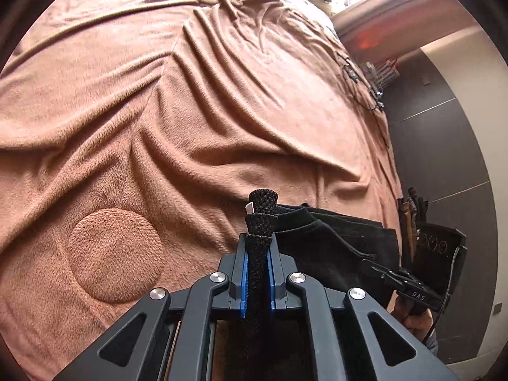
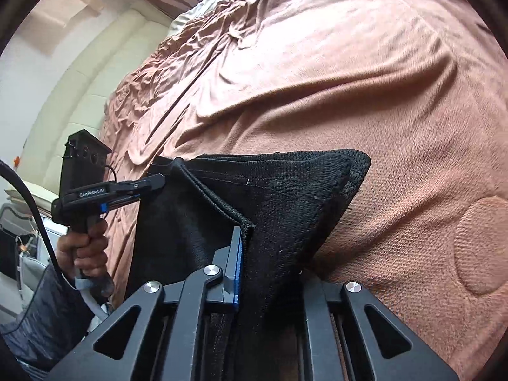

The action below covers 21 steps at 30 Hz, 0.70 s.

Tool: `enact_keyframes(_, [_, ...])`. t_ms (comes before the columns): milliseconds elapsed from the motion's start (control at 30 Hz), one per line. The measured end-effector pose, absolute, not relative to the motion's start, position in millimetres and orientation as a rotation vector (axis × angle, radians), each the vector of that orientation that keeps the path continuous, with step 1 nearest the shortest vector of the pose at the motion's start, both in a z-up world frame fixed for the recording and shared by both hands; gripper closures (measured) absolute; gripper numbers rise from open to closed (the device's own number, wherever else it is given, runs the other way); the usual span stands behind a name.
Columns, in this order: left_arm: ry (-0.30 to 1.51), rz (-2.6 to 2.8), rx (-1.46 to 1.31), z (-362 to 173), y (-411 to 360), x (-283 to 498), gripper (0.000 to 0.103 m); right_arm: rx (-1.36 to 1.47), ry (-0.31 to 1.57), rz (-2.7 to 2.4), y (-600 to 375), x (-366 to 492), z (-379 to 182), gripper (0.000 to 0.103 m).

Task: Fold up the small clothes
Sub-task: 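Close both grippers on the end of the folded black shirt and lift it, then carry the lifted black shirt with both grippers toward the clothes pile beside the bed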

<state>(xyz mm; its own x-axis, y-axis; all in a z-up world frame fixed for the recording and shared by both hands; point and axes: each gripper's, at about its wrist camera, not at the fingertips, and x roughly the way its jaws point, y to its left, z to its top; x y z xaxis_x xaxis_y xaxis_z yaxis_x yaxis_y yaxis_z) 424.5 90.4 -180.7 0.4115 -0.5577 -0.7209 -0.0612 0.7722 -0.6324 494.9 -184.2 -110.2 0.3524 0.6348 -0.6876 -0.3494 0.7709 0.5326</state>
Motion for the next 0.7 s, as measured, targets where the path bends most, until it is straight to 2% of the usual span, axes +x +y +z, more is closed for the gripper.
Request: enact_keyframes(700, [0.930,-0.454,-0.609,-67.2,74.5,354.7,0.094,0.177,0.799,0.571,-172.8,368.1,-21.5,0.097])
